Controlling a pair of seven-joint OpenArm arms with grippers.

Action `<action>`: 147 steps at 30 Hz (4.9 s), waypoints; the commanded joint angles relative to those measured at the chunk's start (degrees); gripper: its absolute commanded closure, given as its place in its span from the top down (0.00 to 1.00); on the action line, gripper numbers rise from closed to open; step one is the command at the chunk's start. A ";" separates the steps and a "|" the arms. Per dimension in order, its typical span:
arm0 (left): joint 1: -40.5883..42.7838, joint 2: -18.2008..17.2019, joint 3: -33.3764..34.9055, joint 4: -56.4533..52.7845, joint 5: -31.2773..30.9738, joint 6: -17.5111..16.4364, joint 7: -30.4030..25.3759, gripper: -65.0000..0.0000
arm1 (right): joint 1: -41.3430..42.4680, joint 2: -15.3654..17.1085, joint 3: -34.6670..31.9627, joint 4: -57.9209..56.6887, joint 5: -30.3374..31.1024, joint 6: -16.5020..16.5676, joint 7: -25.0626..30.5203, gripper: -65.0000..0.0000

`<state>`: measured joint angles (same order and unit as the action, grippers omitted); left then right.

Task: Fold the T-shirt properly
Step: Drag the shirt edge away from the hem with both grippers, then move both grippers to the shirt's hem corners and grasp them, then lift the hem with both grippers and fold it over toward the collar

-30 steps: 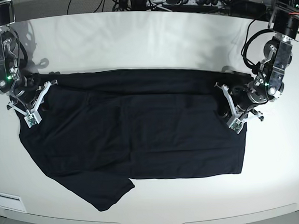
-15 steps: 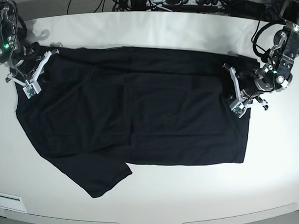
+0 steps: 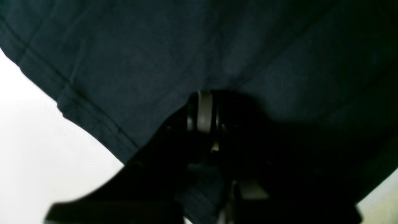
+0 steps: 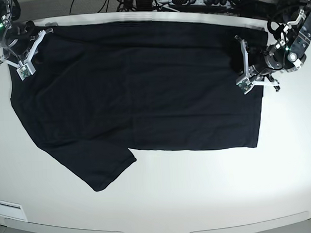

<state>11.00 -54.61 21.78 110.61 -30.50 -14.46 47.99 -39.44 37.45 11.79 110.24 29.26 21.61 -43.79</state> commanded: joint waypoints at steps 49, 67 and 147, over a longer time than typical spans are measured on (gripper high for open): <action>-28.35 8.37 -31.32 -41.75 -20.13 -0.48 -13.51 0.00 | -2.62 0.33 0.70 22.14 -19.02 -14.14 0.26 0.13; -43.28 21.35 -15.82 -74.47 -34.93 -14.95 7.04 0.53 | -2.29 0.35 0.70 22.14 -19.06 -14.16 1.38 0.13; -47.67 18.86 -14.34 -63.73 -44.63 -25.54 24.24 0.00 | 44.81 5.40 -13.25 -17.97 26.40 18.39 -7.85 0.00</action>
<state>-34.76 -34.63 7.81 45.82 -73.38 -39.48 72.10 4.34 41.47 -2.11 91.46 54.70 39.72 -52.86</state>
